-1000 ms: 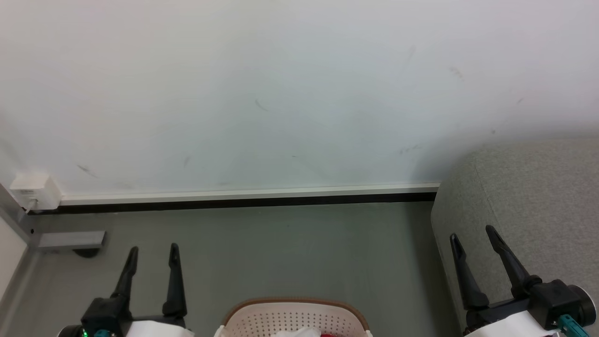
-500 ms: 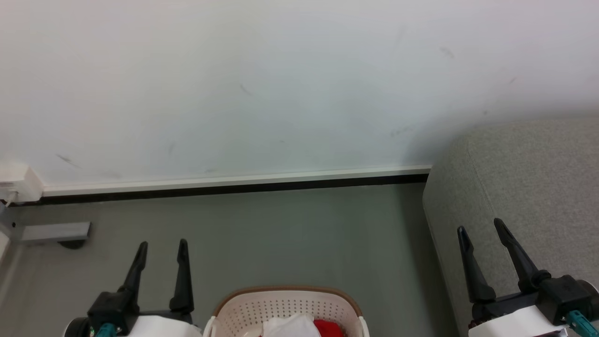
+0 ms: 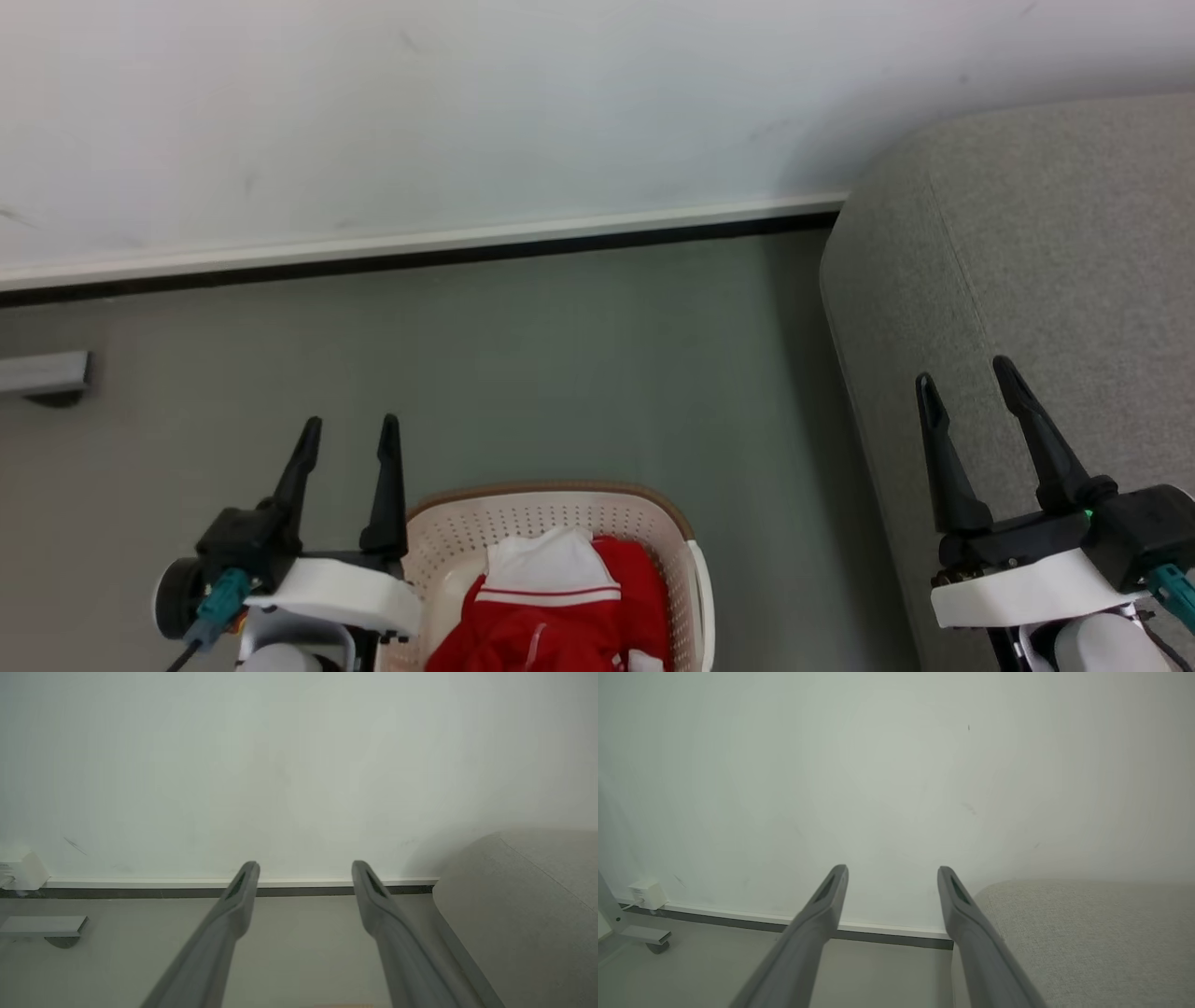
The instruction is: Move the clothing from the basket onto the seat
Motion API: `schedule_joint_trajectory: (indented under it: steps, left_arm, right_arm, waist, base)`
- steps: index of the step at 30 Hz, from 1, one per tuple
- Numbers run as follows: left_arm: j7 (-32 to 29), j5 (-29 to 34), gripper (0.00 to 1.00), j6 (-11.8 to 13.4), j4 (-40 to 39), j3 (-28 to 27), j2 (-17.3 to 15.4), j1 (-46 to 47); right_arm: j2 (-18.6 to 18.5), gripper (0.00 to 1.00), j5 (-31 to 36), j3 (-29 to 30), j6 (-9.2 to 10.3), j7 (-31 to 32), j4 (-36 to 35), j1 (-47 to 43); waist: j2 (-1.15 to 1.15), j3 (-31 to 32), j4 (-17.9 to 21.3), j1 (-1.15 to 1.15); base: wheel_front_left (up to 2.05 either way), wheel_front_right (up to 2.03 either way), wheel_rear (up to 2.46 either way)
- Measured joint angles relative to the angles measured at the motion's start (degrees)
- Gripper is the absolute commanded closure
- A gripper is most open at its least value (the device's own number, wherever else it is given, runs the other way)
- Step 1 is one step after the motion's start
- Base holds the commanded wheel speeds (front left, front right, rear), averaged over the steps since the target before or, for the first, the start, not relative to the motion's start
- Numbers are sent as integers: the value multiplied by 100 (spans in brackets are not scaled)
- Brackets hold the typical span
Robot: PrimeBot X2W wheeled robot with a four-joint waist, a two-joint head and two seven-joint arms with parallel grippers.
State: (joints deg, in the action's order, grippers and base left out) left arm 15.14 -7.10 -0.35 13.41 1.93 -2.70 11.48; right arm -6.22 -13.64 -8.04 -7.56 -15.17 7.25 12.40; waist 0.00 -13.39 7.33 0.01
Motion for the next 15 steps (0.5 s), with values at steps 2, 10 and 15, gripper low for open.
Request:
schedule_joint_trajectory:
  steps: [2,10,15]
  left_arm:
    - [0,-14,0,-82,230,42,-1,145]
    - [-3,-114,0,-324,1847,218,-15,808]
    - [-136,-156,0,-445,2858,308,-44,1345]
  right_arm:
    - [23,0,-7,0,0,0,-35,83]
    - [77,0,-8,76,0,0,-120,347]
    - [118,0,-8,186,0,0,-208,455]
  waist:
    - [0,-189,44,0]
    - [0,-830,312,1]
    - [0,-1135,560,0]
  base:
    - [0,0,0]
    - [0,0,0]
    - [0,0,0]
